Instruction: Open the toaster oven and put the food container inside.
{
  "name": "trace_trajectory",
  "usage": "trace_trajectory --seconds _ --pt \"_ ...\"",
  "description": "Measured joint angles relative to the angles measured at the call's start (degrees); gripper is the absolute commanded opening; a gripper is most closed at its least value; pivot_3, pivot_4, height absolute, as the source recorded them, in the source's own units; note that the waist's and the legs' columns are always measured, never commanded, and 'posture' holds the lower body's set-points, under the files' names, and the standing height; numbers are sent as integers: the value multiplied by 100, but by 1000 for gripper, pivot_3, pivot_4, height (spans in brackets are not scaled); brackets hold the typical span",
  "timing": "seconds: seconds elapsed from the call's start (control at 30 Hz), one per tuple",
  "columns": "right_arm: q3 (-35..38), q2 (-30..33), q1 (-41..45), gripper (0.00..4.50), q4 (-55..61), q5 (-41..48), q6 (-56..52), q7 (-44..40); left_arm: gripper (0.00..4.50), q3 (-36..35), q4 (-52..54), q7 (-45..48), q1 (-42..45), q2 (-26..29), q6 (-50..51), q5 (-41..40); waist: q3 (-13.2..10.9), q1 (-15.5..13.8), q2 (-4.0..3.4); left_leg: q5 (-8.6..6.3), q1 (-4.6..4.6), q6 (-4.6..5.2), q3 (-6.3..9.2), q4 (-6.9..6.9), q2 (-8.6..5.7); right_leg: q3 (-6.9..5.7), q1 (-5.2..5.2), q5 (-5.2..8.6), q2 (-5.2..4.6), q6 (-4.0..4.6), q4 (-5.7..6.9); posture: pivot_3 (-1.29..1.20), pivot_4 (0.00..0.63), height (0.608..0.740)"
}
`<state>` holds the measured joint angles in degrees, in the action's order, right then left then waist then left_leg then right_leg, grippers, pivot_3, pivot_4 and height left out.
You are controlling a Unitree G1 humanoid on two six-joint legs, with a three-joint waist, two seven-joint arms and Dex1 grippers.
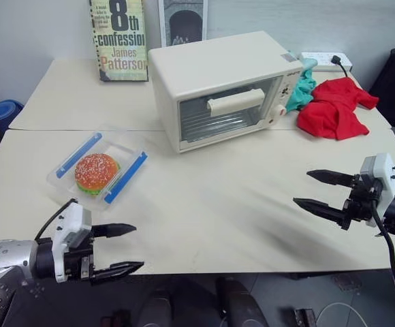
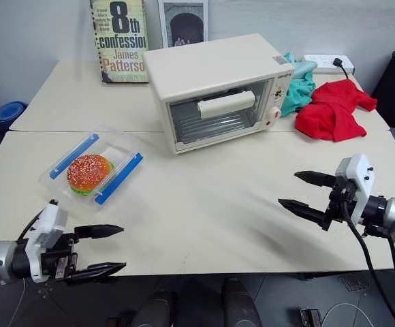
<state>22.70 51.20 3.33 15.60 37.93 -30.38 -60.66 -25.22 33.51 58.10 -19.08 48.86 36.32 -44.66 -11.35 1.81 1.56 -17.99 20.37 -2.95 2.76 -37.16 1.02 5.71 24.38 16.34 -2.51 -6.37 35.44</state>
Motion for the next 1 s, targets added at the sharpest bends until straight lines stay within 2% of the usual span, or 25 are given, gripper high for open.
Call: trace_trajectory --seconds 0.37,0.63,1.0 --pt "-278 -4 124 4487 -3 -35 -253 200 4500 52 153 -286 -392 -326 -112 141 0 4 0 -1 -4 1 -3 -1 0 3 0 -3 2 -5 4 0 150 740" --pt "-277 -174 149 4487 105 188 -509 489 4500 53 -43 -300 -399 -366 -264 242 0 4 0 -1 -3 1 -4 -2 0 4 0 -2 2 -4 4 0 150 740" --pt "-669 -264 968 4487 -243 155 -571 591 4500 53 -13 -599 484 -354 250 -638 0 14 0 -1 -5 1 -7 -2 0 6 1 -21 1 -37 9 0 150 740"
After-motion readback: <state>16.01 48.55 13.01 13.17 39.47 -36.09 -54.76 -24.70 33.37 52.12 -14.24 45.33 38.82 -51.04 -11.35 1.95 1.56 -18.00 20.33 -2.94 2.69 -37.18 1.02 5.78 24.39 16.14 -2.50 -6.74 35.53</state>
